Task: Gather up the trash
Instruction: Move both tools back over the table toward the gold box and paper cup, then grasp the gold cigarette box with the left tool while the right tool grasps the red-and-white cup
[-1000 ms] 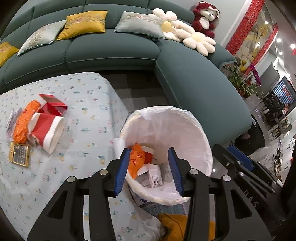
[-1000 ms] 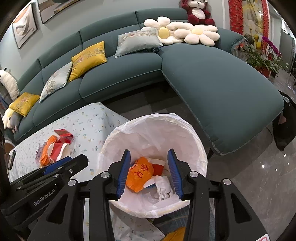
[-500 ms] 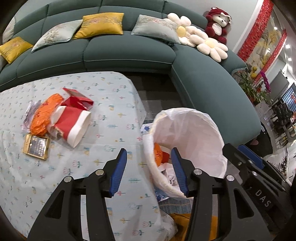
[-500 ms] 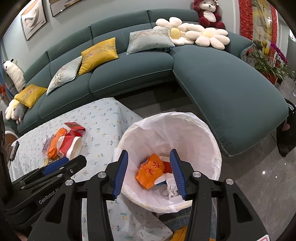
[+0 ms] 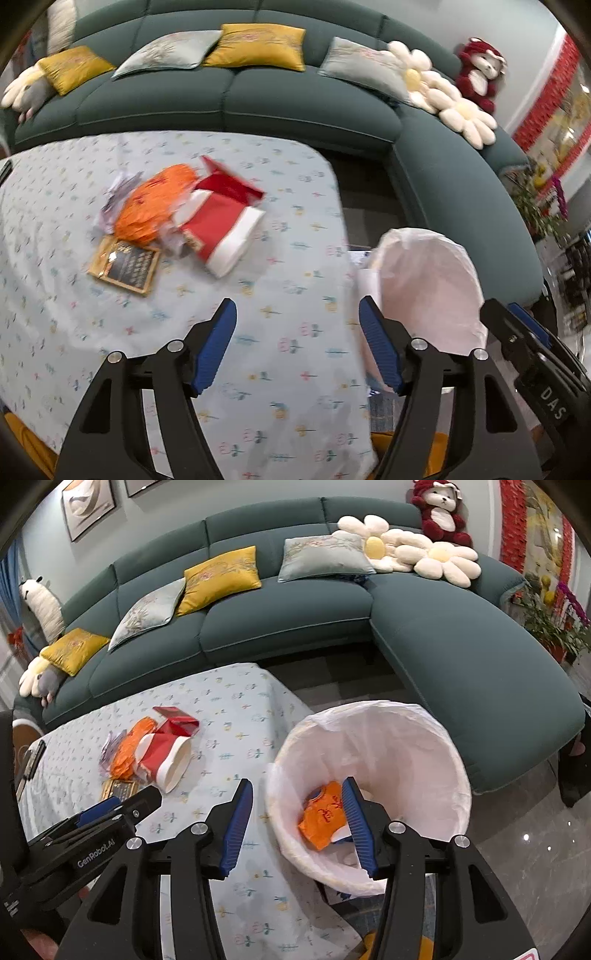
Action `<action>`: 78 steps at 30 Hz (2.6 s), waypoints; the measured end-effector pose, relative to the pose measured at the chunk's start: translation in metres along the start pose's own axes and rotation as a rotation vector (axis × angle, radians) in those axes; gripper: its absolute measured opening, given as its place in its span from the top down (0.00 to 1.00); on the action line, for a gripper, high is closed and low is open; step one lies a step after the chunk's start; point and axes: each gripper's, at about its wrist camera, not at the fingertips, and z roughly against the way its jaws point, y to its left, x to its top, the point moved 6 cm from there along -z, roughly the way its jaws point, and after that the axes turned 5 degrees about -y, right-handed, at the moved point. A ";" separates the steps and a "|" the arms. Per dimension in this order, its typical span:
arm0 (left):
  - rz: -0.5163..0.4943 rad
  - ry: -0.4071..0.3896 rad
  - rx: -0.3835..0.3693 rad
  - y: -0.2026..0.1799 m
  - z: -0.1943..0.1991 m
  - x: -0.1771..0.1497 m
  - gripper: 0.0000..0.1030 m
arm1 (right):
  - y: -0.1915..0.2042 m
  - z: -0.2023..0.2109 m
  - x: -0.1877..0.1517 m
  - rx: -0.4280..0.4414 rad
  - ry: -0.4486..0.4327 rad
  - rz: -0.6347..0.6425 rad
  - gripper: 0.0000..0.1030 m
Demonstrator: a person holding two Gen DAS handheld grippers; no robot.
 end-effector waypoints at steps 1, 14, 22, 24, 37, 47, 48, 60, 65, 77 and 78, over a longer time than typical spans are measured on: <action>0.013 0.000 0.013 0.007 0.000 0.000 0.31 | 0.005 -0.001 -0.001 0.006 0.004 0.007 0.52; 0.168 0.005 0.135 0.088 0.003 -0.010 0.26 | 0.055 -0.016 -0.013 0.055 0.043 0.075 0.52; 0.316 0.020 0.218 0.140 -0.007 -0.018 0.25 | 0.079 -0.035 -0.021 0.079 0.080 0.103 0.52; 0.348 0.023 0.237 0.150 -0.011 -0.019 0.25 | 0.085 -0.042 -0.023 0.086 0.092 0.109 0.52; 0.532 0.096 0.304 0.193 -0.057 -0.006 0.25 | 0.123 -0.091 -0.020 0.126 0.148 0.137 0.52; 0.615 0.179 0.357 0.206 -0.100 0.008 0.25 | 0.143 -0.121 -0.011 0.141 0.168 0.153 0.52; 0.613 0.183 0.360 0.206 -0.103 0.011 0.25 | 0.143 -0.122 -0.010 0.142 0.169 0.155 0.52; 0.470 0.222 0.464 0.198 -0.119 0.017 0.35 | 0.161 -0.140 -0.012 0.157 0.192 0.168 0.52; 0.399 0.205 0.471 0.199 -0.106 0.002 0.38 | 0.168 -0.145 -0.017 0.164 0.205 0.171 0.52; 0.357 0.188 0.444 0.214 -0.089 -0.011 0.43 | 0.185 -0.157 -0.023 0.179 0.224 0.166 0.52; 0.352 0.186 0.444 0.215 -0.089 -0.011 0.43 | 0.185 -0.158 -0.024 0.181 0.226 0.163 0.52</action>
